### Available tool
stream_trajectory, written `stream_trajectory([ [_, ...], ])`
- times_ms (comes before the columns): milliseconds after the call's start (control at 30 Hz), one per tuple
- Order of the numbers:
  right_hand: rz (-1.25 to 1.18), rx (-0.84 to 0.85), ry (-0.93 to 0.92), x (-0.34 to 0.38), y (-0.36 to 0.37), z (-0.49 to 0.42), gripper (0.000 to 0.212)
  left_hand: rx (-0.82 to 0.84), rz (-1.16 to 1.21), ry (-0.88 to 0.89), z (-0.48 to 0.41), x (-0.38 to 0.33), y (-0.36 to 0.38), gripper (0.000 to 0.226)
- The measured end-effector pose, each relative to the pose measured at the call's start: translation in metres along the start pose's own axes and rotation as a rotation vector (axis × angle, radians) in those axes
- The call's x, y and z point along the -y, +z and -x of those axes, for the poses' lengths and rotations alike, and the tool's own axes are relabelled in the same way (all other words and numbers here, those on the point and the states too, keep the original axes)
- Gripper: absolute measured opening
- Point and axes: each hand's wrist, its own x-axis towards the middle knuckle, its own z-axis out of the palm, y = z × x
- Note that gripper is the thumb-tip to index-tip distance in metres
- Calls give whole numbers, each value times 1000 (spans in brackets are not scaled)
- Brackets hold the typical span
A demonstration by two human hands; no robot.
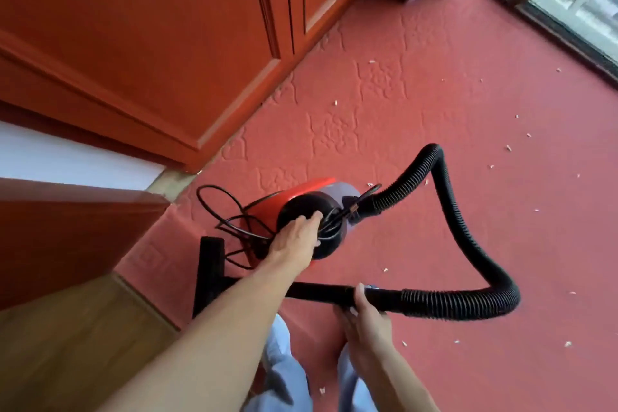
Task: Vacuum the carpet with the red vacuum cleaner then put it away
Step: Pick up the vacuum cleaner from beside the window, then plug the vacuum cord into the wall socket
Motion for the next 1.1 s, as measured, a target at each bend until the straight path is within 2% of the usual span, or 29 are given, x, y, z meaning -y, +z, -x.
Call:
stream_trajectory([
  [100, -51, -17, 61, -7, -4, -40, 42, 23, -43, 7, -34, 8, 36, 30],
  [200, -76, -36, 65, -9, -6, -77, 41, 9, -93, 21, -54, 14, 64, 26],
  [333, -127, -5, 26, 10, -2, -112, 20, -133, -239, 36, -73, 16, 61, 24],
  [433, -56, -37, -5, 19, -1, -121, 30, -211, -361, 94, -77, 8, 41, 17],
  [633, 119, 26, 34, 28, 1, -76, 37, -242, -344, 96, -44, 0, -10, 17],
  [833, 184, 151, -28, 56, 19, 5, 27, -258, -330, 97, 28, 8, -59, 15],
  [933, 258, 246, -78, 76, 29, 53, 27, -271, -156, 86, 67, 6, -94, 17],
  [1033, 334, 378, -141, 95, 43, 109, 27, -175, 142, 122, 106, 3, -130, 17],
  [1100, 392, 490, -204, 104, 56, 149, 25, -97, 243, 119, 134, 1, -151, 22],
])
